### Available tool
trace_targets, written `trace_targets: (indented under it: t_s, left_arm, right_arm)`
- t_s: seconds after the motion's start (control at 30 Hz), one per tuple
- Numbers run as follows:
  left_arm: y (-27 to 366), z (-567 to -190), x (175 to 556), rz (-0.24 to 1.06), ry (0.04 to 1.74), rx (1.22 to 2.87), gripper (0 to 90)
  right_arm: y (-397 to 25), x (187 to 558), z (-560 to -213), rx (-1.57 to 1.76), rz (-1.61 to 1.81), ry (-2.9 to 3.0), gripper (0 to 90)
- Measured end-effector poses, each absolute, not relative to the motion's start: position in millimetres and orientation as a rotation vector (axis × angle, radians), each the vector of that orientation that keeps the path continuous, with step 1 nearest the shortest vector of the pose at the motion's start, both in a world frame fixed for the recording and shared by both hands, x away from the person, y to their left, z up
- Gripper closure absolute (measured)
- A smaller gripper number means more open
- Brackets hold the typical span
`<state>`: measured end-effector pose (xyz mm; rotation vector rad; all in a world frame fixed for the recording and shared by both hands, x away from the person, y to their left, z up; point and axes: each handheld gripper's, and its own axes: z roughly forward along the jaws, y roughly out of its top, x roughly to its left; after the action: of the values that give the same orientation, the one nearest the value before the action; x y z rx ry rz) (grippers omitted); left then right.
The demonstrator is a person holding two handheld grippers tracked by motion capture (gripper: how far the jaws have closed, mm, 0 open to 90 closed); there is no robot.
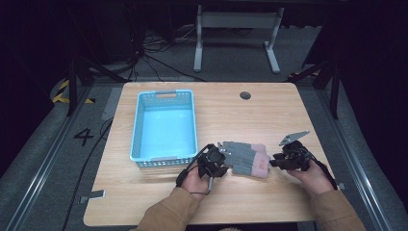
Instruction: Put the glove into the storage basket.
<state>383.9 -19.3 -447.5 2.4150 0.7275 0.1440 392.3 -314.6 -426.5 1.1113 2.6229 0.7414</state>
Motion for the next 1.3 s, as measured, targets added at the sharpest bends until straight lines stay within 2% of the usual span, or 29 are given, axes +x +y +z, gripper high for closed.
trace_targets:
  t_s: [0.07,0.47,0.6,0.73,0.8,0.83,1.3]
  left_arm:
    - [-20,-448,384,0.177,0.744,2.420,69.9]
    - [-23,-450,388,0.136,0.760,2.399,69.3]
    - [-25,-449,389,0.142,0.752,2.409,77.7]
    - [-27,-447,390,0.148,0.748,2.436,86.0]
    - [-27,-447,390,0.148,0.748,2.437,86.7]
    - [-28,-446,389,0.147,0.753,2.437,87.3]
    - [-18,-427,381,0.109,0.751,2.353,87.9]
  right_arm:
    - [-315,393,-427,1.106,0.740,2.624,64.9]
    - [-315,391,-427,1.108,0.756,2.625,67.1]
    - [-312,390,-427,1.100,0.772,2.628,70.0]
    - [-310,390,-428,1.107,0.784,2.639,78.5]
    - [-310,390,-428,1.115,0.785,2.639,79.8]
    - [-309,389,-427,1.118,0.782,2.633,85.0]
    - [-309,388,-397,1.123,0.866,2.534,88.3]
